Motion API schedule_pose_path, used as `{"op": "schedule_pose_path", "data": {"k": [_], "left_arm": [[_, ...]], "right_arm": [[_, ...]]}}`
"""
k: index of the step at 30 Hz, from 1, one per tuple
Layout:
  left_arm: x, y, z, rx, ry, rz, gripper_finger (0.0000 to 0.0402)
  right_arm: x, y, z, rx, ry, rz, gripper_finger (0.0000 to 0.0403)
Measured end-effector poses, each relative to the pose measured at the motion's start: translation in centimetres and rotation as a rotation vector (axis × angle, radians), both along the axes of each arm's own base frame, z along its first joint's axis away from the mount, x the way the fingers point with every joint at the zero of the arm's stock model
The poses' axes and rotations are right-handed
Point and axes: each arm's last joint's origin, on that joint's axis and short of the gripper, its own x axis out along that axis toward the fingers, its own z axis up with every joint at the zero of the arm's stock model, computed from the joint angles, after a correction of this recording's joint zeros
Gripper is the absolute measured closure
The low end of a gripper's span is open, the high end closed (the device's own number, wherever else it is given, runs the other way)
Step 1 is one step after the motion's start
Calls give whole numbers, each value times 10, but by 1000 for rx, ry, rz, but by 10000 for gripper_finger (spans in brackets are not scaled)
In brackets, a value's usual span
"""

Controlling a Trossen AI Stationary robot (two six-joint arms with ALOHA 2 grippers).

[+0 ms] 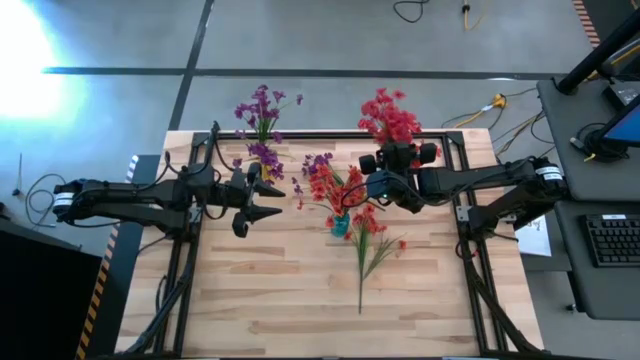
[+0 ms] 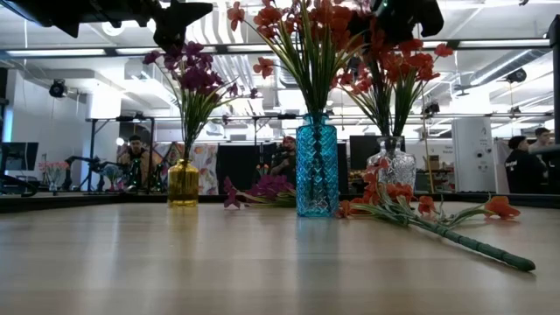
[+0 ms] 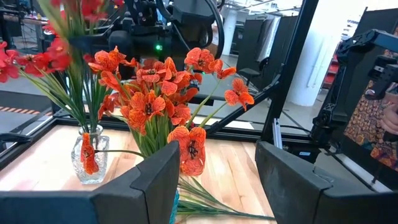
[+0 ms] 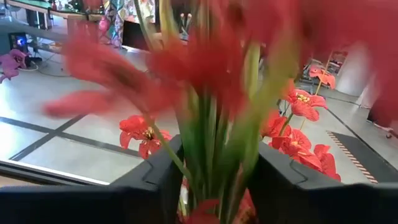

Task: Sort flowers into vase by color
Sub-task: Put the red flowers into the transparent vase

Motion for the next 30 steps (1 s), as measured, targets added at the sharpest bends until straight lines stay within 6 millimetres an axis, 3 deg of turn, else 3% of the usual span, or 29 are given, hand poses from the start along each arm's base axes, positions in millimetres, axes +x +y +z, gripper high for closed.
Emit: {"op": "schedule_pose_path", "data": {"k": [30], "left_arm": [[0,0,0,0,-1,0,205]], "right_arm": [[-12,16,17,134,-52,203,96]]}}
